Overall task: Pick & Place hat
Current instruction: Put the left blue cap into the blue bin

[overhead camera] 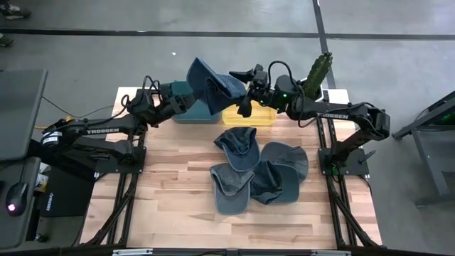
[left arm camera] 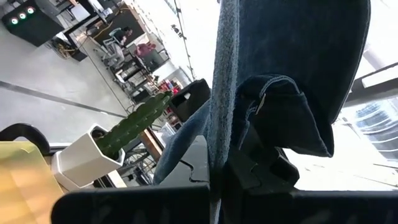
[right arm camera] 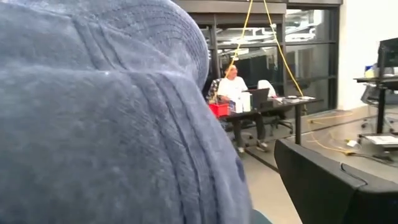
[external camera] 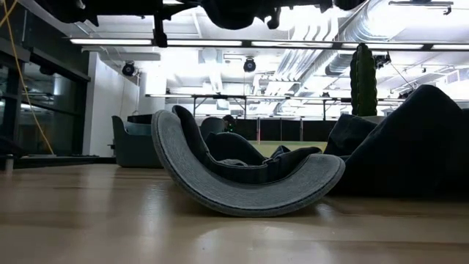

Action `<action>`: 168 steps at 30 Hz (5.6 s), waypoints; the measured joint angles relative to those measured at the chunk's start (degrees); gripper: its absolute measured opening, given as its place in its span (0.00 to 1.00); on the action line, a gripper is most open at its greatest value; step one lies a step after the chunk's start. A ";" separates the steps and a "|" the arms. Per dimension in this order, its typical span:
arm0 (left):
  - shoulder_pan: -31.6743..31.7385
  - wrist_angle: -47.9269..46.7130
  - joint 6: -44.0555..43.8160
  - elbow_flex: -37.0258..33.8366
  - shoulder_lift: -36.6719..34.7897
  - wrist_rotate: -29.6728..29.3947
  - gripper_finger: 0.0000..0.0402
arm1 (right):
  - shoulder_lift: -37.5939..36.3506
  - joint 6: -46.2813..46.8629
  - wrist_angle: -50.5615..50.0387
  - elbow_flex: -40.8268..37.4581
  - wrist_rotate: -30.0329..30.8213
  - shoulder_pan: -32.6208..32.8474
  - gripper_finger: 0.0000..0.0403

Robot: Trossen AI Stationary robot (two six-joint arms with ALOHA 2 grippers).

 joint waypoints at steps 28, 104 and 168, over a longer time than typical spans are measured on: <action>0.00 -0.61 0.45 0.00 0.02 2.43 0.00 | 2.20 2.74 3.81 0.00 -5.37 -0.50 0.03; -0.02 -30.36 27.74 0.01 -12.89 5.93 0.70 | 13.33 21.96 -43.38 26.25 -59.44 -14.96 0.00; -0.02 -9.99 19.23 0.02 -1.44 11.41 0.12 | 13.57 19.85 -40.41 26.25 -54.15 -11.73 0.00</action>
